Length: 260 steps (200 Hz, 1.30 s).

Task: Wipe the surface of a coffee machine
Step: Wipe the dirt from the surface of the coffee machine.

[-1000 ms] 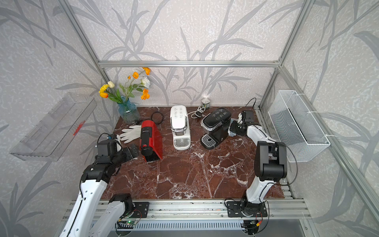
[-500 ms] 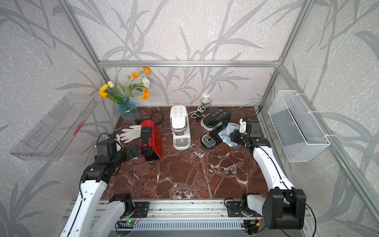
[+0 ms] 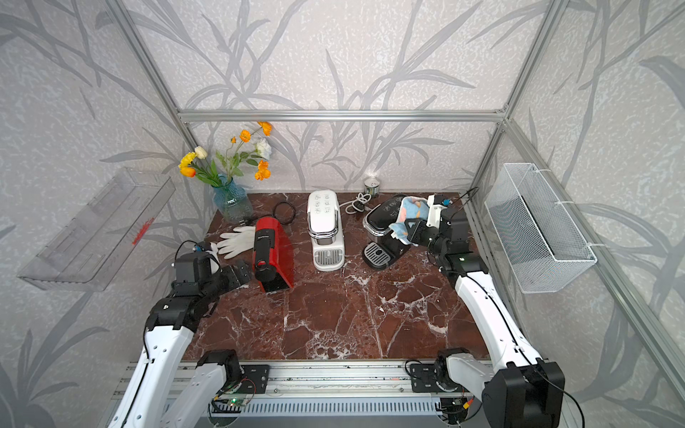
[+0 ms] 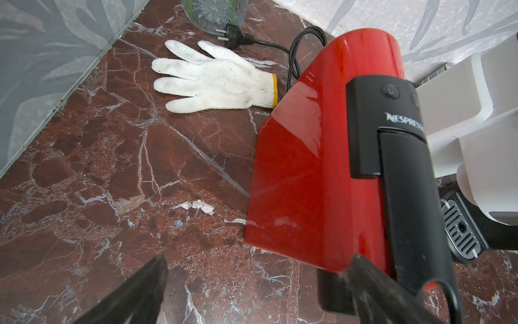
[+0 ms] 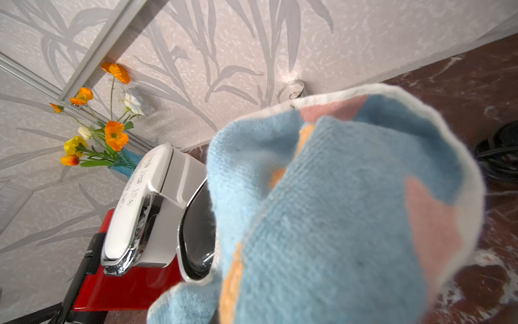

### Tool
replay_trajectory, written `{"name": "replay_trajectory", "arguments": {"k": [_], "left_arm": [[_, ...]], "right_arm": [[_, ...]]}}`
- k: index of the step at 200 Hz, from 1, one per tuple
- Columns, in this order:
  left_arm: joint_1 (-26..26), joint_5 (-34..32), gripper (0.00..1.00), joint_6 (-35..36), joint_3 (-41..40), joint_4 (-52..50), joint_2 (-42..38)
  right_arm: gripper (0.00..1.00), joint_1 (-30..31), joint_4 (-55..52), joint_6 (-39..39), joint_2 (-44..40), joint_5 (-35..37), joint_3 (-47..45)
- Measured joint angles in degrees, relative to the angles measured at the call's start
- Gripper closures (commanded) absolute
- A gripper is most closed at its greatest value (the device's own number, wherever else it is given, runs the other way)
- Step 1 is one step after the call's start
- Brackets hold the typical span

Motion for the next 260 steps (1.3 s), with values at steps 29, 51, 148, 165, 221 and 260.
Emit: {"name": "replay_trajectory", "arguments": {"k": [29, 51, 148, 165, 221, 260], "left_arm": [[-0.20, -0.02, 0.00, 0.07, 0.00, -0.35, -0.04], [-0.20, 0.13, 0.00, 0.70, 0.00, -0.92, 0.52], [-0.02, 0.04, 0.00, 1.99, 0.02, -2.43, 1.86], [-0.02, 0.02, 0.00, 1.99, 0.02, -2.43, 1.97], [0.09, -0.20, 0.00, 1.97, 0.02, -2.43, 2.27], [0.09, -0.26, 0.00, 1.97, 0.02, -2.43, 2.14]], "right_arm": [[0.92, 1.07, 8.00, 0.28, 1.38, 1.70, -5.16], [0.92, 1.07, 14.93, 0.07, 1.49, 3.30, -10.34], [0.93, 1.11, 21.24, -1.29, 15.87, 8.70, -17.75], [0.93, 1.09, 24.02, -0.61, 18.40, 9.07, -18.03], [0.94, 1.14, 30.36, 4.37, 26.99, 8.39, -18.08], [0.94, 3.63, 28.52, 7.54, 21.90, 7.89, -19.41]]}}
